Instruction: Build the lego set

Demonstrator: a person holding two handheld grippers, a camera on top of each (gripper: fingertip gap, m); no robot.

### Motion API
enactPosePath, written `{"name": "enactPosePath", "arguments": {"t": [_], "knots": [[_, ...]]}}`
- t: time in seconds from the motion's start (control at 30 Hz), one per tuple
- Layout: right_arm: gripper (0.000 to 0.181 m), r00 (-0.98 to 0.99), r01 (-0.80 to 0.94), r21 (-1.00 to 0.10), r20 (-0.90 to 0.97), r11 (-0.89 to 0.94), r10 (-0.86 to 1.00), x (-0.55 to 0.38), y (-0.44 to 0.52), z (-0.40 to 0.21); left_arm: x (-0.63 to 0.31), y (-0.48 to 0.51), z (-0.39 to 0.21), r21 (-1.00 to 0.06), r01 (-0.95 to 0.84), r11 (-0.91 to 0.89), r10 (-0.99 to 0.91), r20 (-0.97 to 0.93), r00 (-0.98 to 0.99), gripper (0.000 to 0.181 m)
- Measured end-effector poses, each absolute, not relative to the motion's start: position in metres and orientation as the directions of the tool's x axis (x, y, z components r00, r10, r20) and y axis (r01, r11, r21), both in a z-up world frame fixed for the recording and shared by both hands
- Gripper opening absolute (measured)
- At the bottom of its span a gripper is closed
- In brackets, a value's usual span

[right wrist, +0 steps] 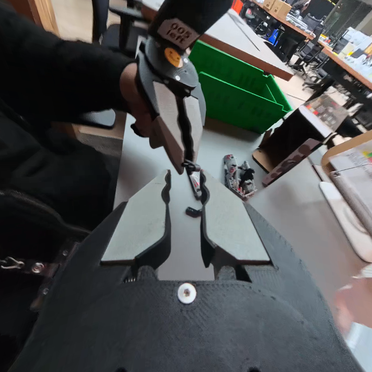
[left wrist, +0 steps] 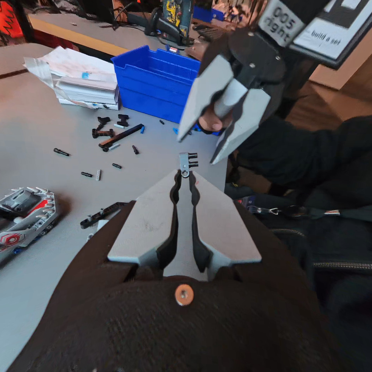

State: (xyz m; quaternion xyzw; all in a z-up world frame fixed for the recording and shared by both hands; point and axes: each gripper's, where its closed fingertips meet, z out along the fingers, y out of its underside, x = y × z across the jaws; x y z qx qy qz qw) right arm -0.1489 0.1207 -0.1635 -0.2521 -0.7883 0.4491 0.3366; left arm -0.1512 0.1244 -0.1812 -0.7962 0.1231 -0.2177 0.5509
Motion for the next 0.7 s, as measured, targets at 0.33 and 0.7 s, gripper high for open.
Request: {"name": "enactPosePath", "arguments": {"t": [0.33,0.7], "knots": [[0.010,-0.546,0.029,-0.660,0.618,0.750,0.565,-0.148,0.120,-0.174,-0.146,0.125,-0.196,-0.894,0.072,-0.443,-0.433,0.284,0.855,0.004],[0.006,-0.553,0.017,-0.657,0.621,0.754,0.555,-0.150,0.119,-0.181,-0.137,0.120,-0.194,-0.842,0.214,-0.495,-0.476,0.469,0.744,0.005]]}}
